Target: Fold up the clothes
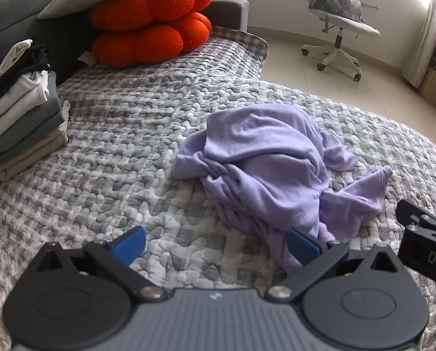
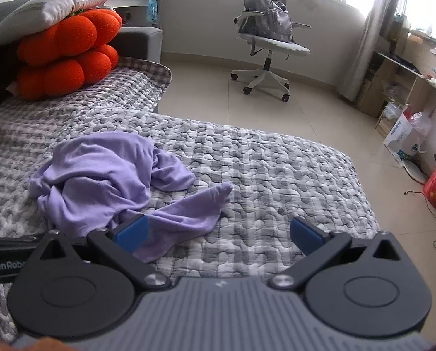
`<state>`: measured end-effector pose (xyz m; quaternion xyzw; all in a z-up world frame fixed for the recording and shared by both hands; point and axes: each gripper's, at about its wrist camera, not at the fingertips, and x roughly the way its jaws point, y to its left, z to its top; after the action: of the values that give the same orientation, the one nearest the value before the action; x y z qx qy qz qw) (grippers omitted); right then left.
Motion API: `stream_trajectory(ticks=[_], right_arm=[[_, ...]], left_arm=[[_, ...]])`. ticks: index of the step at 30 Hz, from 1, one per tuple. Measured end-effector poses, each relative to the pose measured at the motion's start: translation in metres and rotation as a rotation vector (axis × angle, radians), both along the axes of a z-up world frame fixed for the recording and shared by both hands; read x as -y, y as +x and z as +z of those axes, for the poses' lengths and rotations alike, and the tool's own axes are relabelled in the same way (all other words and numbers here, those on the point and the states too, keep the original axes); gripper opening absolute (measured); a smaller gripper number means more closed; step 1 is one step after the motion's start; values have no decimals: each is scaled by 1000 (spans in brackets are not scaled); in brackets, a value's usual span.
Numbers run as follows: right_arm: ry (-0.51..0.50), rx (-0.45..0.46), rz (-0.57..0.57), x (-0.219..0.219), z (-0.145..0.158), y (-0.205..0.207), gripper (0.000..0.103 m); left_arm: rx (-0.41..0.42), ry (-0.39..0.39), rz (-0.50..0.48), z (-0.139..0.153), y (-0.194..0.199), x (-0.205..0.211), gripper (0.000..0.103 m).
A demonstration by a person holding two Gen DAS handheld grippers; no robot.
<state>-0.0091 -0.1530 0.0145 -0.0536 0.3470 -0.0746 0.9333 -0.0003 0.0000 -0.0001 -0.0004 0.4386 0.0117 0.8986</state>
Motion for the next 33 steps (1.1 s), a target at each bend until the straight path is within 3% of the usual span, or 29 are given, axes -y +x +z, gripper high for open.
stream_trajectory(ticks=[33], right_arm=[[67,-3,18,0,0,0,103]], left_arm=[[-18,35,0,-8,1,2,103]])
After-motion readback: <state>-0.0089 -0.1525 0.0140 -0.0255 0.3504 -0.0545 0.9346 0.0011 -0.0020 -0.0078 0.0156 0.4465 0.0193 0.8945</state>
